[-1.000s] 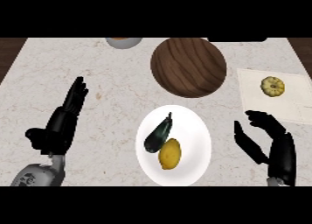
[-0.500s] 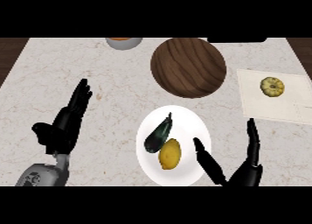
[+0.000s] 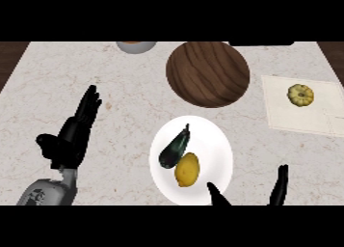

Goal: Pick the lemon from the plate and place it in the bowl

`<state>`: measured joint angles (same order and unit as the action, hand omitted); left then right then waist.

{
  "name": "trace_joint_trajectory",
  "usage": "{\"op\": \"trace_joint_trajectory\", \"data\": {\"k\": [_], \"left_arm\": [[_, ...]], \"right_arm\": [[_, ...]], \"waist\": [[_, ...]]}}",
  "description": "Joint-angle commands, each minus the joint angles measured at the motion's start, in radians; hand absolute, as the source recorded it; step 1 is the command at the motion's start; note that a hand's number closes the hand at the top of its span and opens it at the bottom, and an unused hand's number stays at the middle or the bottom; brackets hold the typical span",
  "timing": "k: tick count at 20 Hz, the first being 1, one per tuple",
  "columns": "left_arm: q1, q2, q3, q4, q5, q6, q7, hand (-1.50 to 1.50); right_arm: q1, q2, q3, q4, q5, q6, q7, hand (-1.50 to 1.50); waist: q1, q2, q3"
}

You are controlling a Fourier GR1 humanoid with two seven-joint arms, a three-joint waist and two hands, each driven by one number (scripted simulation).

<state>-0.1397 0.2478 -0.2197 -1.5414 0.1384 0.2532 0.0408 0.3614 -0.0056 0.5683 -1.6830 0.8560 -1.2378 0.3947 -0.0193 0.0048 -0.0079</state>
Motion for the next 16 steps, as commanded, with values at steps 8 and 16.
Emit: {"op": "trace_joint_trajectory", "data": {"k": [8, 16], "left_arm": [[-0.03, 0.006, 0.012, 0.005, -0.001, -0.009, 0.023, 0.0], [-0.024, -0.01, 0.013, 0.033, 0.003, -0.026, 0.007, 0.0]], "right_arm": [[0.073, 0.005, 0.099, -0.046, 0.167, 0.125, 0.469, -1.5], [-0.105, 0.006, 0.156, -0.085, 0.416, 0.283, 0.896, -1.5]], "waist": [[0.016, 0.007, 0.001], [0.018, 0.002, 0.003]]}}
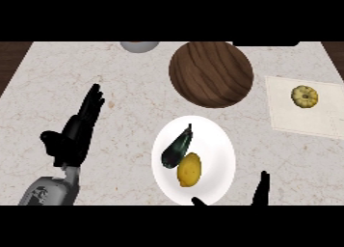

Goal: Pick the lemon from the plate and place it in the bowl

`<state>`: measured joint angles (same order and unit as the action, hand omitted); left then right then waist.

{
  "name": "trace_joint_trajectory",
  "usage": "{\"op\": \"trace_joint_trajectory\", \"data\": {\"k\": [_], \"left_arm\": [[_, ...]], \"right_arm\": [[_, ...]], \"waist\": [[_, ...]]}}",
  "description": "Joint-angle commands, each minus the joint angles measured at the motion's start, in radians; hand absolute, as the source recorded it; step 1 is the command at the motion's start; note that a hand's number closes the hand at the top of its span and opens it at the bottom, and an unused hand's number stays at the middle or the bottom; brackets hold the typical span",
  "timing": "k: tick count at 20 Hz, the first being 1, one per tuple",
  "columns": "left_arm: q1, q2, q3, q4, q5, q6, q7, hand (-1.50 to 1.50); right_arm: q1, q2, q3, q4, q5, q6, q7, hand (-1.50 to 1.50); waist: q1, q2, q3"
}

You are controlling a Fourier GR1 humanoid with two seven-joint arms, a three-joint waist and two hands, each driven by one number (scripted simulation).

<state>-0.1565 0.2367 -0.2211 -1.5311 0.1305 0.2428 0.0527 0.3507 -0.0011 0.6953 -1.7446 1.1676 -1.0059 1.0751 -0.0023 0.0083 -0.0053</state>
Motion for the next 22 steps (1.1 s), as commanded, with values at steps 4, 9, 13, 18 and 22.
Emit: {"op": "trace_joint_trajectory", "data": {"k": [4, 9, 13, 18, 22], "left_arm": [[0.003, 0.009, 0.014, -0.043, 0.004, -0.008, 0.042, 0.0], [-0.031, -0.008, 0.031, 0.003, 0.01, -0.008, 0.043, 0.0], [0.035, -0.025, -0.005, 0.001, -0.014, -0.018, -0.023, 0.0], [-0.003, -0.005, 0.036, 0.015, 0.001, -0.03, -0.006, 0.0], [0.001, -0.028, 0.013, 0.009, -0.025, -0.014, -0.012, 0.0]], "right_arm": [[-0.113, 0.001, 0.097, -0.068, 0.219, 0.093, 0.363, -1.5], [-0.135, 0.001, 0.171, -0.03, 0.283, -0.007, 0.398, -1.5], [-0.155, 0.001, 0.168, -0.033, 0.299, -0.028, 0.412, -1.5], [-0.205, 0.001, 0.158, -0.027, 0.247, -0.055, 0.414, -1.5], [-0.228, 0.001, 0.146, 0.053, 0.222, -0.136, 0.414, -1.5]], "waist": [[-0.001, -0.01, 0.003], [-0.009, -0.009, 0.004], [-0.005, -0.01, 0.004], [-0.004, -0.007, 0.005], [-0.003, -0.006, 0.005]]}}
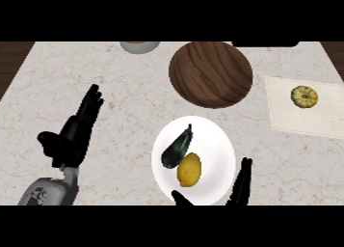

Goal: Pick the lemon from the plate and place it in the bowl

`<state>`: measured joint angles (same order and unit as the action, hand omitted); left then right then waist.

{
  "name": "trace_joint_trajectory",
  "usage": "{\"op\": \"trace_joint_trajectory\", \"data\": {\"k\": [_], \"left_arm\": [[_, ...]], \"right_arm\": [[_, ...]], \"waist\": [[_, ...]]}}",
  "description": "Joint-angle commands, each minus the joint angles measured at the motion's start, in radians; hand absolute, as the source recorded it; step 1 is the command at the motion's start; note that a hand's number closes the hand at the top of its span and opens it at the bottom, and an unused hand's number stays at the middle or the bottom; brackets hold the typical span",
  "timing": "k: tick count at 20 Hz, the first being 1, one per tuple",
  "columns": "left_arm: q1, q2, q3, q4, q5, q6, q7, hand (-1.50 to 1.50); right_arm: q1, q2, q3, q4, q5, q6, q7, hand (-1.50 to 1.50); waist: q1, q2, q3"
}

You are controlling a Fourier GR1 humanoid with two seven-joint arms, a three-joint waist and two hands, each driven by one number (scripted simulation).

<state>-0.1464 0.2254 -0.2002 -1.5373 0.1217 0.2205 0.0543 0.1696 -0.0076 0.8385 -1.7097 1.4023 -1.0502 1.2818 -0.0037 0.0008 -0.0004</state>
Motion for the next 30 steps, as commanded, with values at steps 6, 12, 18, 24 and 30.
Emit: {"op": "trace_joint_trajectory", "data": {"k": [6, 12, 18, 24, 30], "left_arm": [[-0.018, -0.016, 0.004, 0.016, -0.011, -0.002, 0.0, 0.0], [-0.024, -0.02, 0.005, -0.001, -0.019, -0.005, 0.015, 0.0], [-0.028, -0.044, -0.011, 0.014, -0.045, 0.007, 0.021, 0.0], [0.021, -0.017, 0.034, 0.009, -0.016, -0.039, -0.031, 0.0], [0.018, -0.024, 0.037, 0.008, -0.03, -0.049, -0.028, 0.0]], "right_arm": [[-0.063, 0.007, -0.034, 0.096, -0.048, -0.19, 0.193, -1.5], [-0.102, 0.007, -0.039, 0.223, -0.089, -0.268, 0.188, -1.5], [-0.072, 0.007, -0.091, 0.292, -0.095, -0.197, 0.21, -1.5], [-0.213, 0.008, -0.064, 0.399, -0.223, -0.216, 0.211, -1.5], [-0.342, 0.007, 0.023, 0.481, -0.245, -0.076, 0.212, 1.5]], "waist": [[-0.001, 0.001, 0.001], [0.005, 0.001, 0.001], [-0.002, 0.001, 0.0], [0.013, 0.001, 0.001], [0.017, 0.0, 0.0]]}}
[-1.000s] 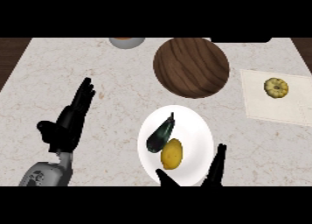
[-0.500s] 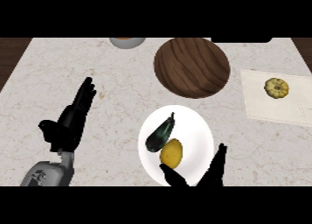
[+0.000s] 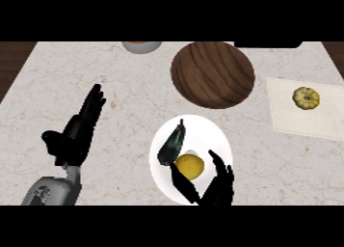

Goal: Pick the lemon from the plate and place it in the bowl

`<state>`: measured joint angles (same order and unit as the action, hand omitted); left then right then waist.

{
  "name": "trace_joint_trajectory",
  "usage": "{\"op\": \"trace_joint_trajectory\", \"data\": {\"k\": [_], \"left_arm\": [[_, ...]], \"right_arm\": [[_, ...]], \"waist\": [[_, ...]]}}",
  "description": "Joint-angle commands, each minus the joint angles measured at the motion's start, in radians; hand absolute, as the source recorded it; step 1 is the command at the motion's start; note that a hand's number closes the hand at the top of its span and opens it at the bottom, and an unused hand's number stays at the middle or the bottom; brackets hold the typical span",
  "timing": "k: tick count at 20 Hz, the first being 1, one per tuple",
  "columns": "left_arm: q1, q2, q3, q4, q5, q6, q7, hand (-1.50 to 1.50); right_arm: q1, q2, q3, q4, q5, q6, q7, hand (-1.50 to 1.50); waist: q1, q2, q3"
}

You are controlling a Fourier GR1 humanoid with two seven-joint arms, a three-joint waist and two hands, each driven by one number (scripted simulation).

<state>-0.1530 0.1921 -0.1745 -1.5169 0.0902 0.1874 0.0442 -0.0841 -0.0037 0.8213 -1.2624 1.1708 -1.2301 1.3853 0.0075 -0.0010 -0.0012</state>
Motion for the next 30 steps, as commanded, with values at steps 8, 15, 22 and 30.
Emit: {"op": "trace_joint_trajectory", "data": {"k": [8, 15, 22, 30], "left_arm": [[0.01, -0.021, 0.009, -0.016, -0.006, -0.028, 0.018, 0.0], [-0.024, -0.062, -0.048, -0.009, -0.039, -0.034, 0.008, 0.0], [-0.082, -0.05, -0.032, 0.021, -0.04, -0.044, 0.039, 0.0], [-0.095, -0.076, -0.026, 0.047, -0.055, -0.021, 0.034, 0.0]], "right_arm": [[-0.206, 0.003, 0.095, 0.138, -0.123, -0.021, 0.109, 1.5], [-0.556, 0.003, 0.212, 0.129, -0.286, 0.076, 0.048, 1.5], [-0.93, 0.004, 0.233, 0.228, -0.405, 0.036, -0.054, 1.5], [-1.253, 0.004, 0.211, 0.382, -0.487, 0.181, 0.004, 1.5]], "waist": [[0.011, 0.002, 0.002], [0.088, 0.017, 0.003], [0.112, 0.026, 0.001], [0.082, 0.014, -0.002]]}}
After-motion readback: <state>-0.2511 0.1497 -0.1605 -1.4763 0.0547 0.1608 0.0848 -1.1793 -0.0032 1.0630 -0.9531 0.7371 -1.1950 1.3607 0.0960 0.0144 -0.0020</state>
